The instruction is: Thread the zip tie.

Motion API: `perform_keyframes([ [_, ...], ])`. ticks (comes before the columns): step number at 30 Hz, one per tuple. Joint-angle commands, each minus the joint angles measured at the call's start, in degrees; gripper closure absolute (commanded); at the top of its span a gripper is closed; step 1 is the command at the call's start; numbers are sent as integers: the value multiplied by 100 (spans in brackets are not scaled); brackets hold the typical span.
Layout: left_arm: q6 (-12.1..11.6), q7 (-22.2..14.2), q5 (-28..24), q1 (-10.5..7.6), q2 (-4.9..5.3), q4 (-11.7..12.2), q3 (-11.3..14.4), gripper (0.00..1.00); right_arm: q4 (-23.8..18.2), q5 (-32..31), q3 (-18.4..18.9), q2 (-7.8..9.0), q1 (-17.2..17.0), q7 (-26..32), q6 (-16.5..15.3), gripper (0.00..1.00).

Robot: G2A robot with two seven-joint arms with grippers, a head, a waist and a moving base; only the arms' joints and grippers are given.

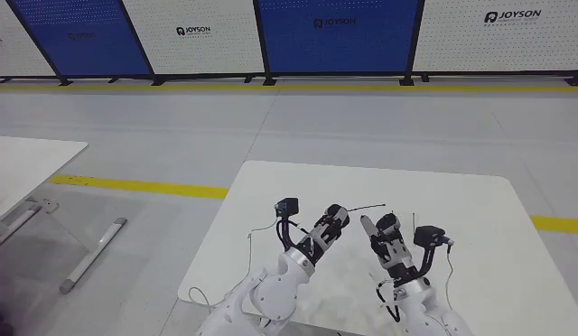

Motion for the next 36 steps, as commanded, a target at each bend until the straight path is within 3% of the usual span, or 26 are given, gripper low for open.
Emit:
perform_keyframes([
  [1, -8, 4, -22, 1, -2, -6, -2, 100, 8, 39, 74, 10, -33, 25, 49, 0],
  [10, -8, 4, -22, 1, -2, -6, -2, 100, 15, 87, 76, 11, -45, 73, 53, 0],
  [14, -13, 34, -87, 9, -6, 3, -18, 100, 143, -638, 167, 32, 54, -208, 399, 0],
  [18, -40, -116, -459, 34, -7, -58, -114, 100, 189, -1297, 261, 88, 115, -137, 282, 0],
  [20, 9, 33, -448, 35, -13, -77, -157, 100, 233, -1608, 242, 115, 164, 140, 214, 0],
  [22, 20, 82, -437, 33, -15, -78, -161, 100, 272, -1909, 240, 120, 219, 143, 418, 0],
  [31, 20, 82, -437, 33, -15, -78, -161, 100, 273, -1897, 235, 119, 216, 147, 413, 0],
  [36, -6, -110, -392, 28, -18, -73, -71, 100, 395, -1641, 63, 98, 327, 462, 175, 0],
])
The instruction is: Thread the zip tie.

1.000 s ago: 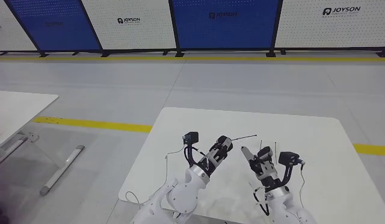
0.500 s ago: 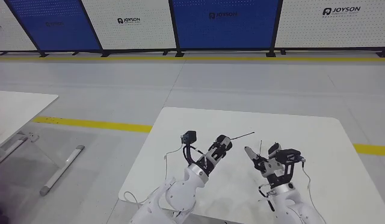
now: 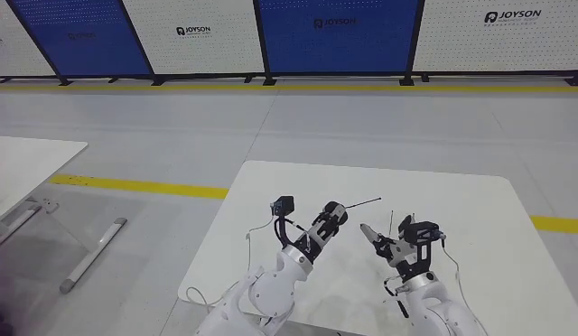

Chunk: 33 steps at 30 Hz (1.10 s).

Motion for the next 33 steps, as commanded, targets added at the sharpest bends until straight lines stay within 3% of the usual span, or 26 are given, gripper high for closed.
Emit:
perform_keyframes([
  [1, 9, -37, 49, -5, -2, 4, 38, 100, 79, 144, -61, -9, 73, 189, -112, 0],
  [4, 70, 93, 71, -8, -16, 4, 65, 100, 163, 125, -66, -14, 152, 283, 27, 0],
  [15, 29, -2, 127, -11, -15, 26, 98, 100, 119, 307, -102, -27, 121, 224, 15, 0],
  [16, 24, -10, 140, -10, -17, 22, 112, 100, 112, 329, -129, -32, 127, 224, 13, 13],
  [17, 21, -12, 145, -10, -18, 18, 121, 100, 110, 351, -148, -36, 133, 222, 5, 42],
  [18, 18, -12, 145, -11, -20, 19, 126, 100, 115, 362, -164, -38, 142, 228, -2, 51],
  [22, -6, -5, 174, 5, -24, 14, 152, 100, 139, 350, -227, -47, 181, 243, -3, 51],
  [33, -32, -28, 245, 66, -20, -38, 150, 100, 145, 631, -271, -39, 259, 406, -402, 51],
])
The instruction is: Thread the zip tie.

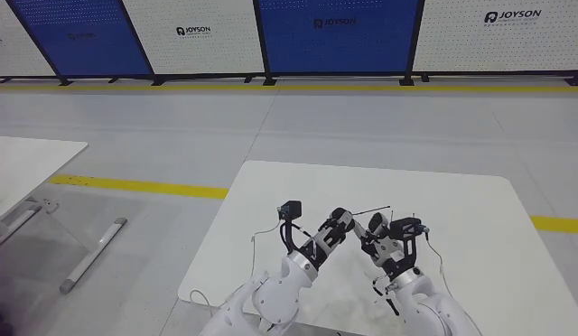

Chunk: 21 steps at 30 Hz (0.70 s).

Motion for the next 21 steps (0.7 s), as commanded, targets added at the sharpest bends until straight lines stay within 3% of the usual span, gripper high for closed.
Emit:
perform_keyframes([
  [1, 22, -26, 16, 4, 1, -1, 1, 100, -13, 58, 4, 4, 4, 32, -64, 52],
  [21, 99, -244, 213, -74, 2, 13, 76, 100, -121, 104, 28, 35, 31, 80, -114, 69],
])
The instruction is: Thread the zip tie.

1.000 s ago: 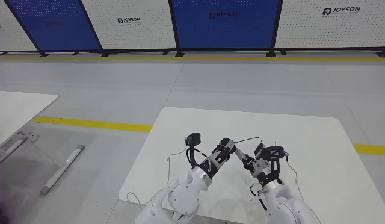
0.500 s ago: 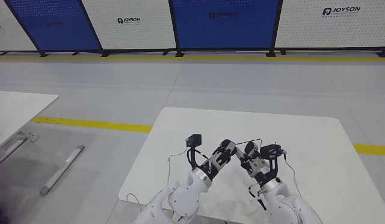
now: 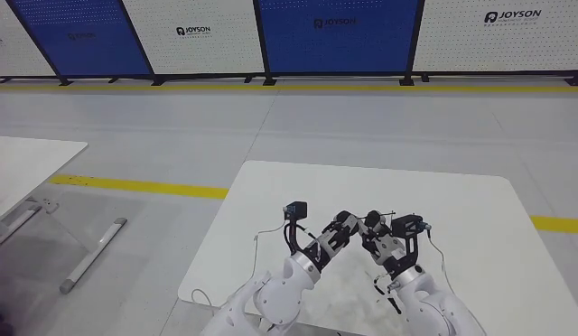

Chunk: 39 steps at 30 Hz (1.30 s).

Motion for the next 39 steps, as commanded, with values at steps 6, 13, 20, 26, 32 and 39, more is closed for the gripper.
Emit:
perform_keyframes([
  [6, 67, -29, 8, -32, -4, 15, 1, 100, -22, -31, -13, 10, 21, 57, -15, 74],
  [13, 113, -39, 7, -40, -9, 4, 10, 100, -58, 16, -5, 23, 19, 91, -82, 85],
  [20, 122, -41, -9, -49, -13, 34, 10, 100, -38, 33, -18, 28, 27, 86, -55, 100],
  [26, 94, -36, -21, -53, -16, 45, 11, 100, -15, 53, -24, 34, 23, 98, -56, 100],
  [32, 23, 4, 12, -41, -21, 40, 49, 100, 60, 222, -48, 39, 42, 189, -196, 100],
  [39, -116, 47, 34, 0, -20, -3, 59, 100, 140, 428, -67, 42, 85, 257, -334, 100],
])
